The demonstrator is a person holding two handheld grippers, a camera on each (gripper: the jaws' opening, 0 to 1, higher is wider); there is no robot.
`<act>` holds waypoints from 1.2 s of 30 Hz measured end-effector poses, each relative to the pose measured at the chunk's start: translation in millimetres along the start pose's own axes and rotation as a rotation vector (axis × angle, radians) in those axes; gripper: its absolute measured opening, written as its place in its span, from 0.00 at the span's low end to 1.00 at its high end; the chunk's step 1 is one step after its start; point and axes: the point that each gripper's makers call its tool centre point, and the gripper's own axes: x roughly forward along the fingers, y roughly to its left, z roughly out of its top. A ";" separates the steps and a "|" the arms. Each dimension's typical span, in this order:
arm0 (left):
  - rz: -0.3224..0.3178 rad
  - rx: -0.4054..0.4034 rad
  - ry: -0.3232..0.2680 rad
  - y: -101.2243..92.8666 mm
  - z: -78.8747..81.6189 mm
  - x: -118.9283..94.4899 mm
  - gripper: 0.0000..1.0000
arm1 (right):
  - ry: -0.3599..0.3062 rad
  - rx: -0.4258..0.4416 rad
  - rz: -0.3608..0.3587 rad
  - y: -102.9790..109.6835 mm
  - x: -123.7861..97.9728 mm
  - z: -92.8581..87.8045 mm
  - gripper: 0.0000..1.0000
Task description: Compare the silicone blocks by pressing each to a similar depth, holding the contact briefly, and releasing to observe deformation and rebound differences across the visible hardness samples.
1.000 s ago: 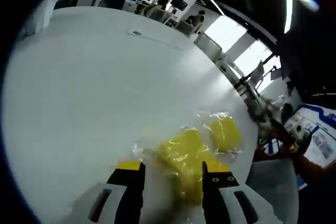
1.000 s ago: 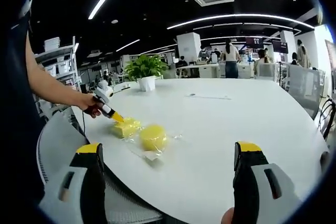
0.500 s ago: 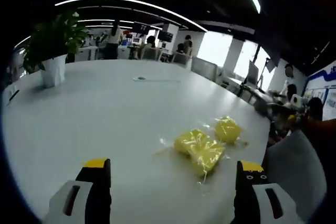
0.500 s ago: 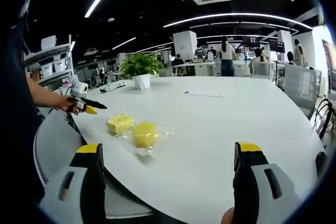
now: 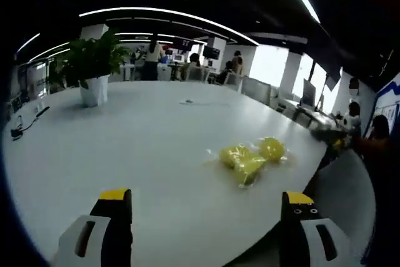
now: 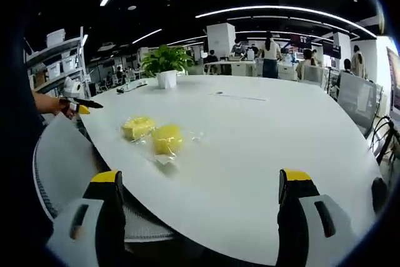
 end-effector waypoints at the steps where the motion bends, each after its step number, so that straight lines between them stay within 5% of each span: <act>1: -0.007 0.007 -0.008 -5.8 5.0 -0.8 1.00 | -0.006 0.000 0.000 -1.2 -0.6 0.2 0.97; 7: -0.040 0.039 -0.024 -30.4 29.3 7.8 1.00 | -0.008 0.026 0.014 -2.2 -0.1 1.5 0.97; 11: -0.098 -0.071 -0.076 -50.3 61.3 15.8 1.00 | -0.007 0.026 0.023 -3.4 1.7 2.7 0.97; 12: -0.101 -0.106 -0.031 -55.0 61.7 20.3 1.00 | -0.005 0.028 0.030 -3.7 2.5 2.9 0.97; 15: -0.150 -0.132 -0.103 -67.9 88.0 28.5 1.00 | -0.005 0.028 0.039 -3.8 4.2 3.0 0.97; 20: -0.187 -0.206 -0.115 -85.7 109.1 46.4 1.00 | -0.004 0.034 0.055 -1.6 5.9 4.0 0.97; 26: -0.233 -0.170 -0.059 -111.0 114.2 75.2 1.00 | 0.001 0.037 0.054 -6.2 8.6 3.1 0.97; 30: -0.272 -0.135 0.033 -132.8 103.1 100.3 1.00 | -0.009 0.040 0.053 -7.9 11.1 8.5 0.97; 36: -0.310 -0.244 0.127 -150.7 92.5 137.5 1.00 | -0.015 0.043 0.052 -8.8 15.2 11.3 0.97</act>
